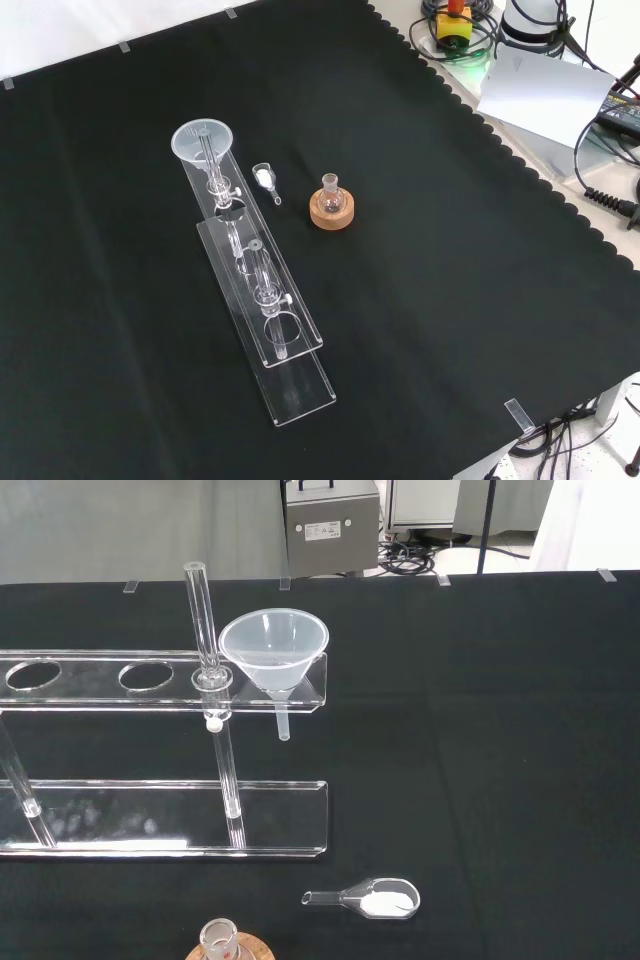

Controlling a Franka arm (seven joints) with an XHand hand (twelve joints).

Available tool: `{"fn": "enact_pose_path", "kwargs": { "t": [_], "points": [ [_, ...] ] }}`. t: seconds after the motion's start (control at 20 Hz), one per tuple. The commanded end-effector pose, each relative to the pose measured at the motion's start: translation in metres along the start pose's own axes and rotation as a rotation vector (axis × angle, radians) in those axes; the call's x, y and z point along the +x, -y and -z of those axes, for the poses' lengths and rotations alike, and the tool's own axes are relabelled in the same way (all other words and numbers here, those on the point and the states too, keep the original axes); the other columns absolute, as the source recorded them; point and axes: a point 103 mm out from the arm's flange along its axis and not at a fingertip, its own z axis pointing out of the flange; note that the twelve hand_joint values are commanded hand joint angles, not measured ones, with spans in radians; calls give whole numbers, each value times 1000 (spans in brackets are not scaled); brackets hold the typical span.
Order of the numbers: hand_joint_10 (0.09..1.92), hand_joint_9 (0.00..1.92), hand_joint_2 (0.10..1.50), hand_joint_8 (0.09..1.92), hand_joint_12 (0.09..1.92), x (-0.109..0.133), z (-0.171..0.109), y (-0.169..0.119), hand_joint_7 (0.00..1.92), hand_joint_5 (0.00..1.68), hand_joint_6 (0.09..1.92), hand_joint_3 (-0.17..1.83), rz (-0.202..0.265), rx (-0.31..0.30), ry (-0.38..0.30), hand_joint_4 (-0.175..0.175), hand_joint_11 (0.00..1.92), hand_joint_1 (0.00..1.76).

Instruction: Pick up the funnel from the transparent funnel stand.

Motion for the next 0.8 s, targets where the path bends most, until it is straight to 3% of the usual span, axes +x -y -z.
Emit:
{"fn": "enact_pose_path", "kwargs": {
  "t": [0.05,0.2,0.8],
  "points": [
    [657,214,1113,584,1391,0,0,0,44,217,87,439,1,-6,8,-2,35,92],
    [641,205,1185,562,1378,1,0,0,36,232,87,429,0,-6,8,6,18,10],
    [636,209,1199,554,1380,-6,-17,-21,40,238,87,413,-52,28,25,7,12,0]
  ]
}}
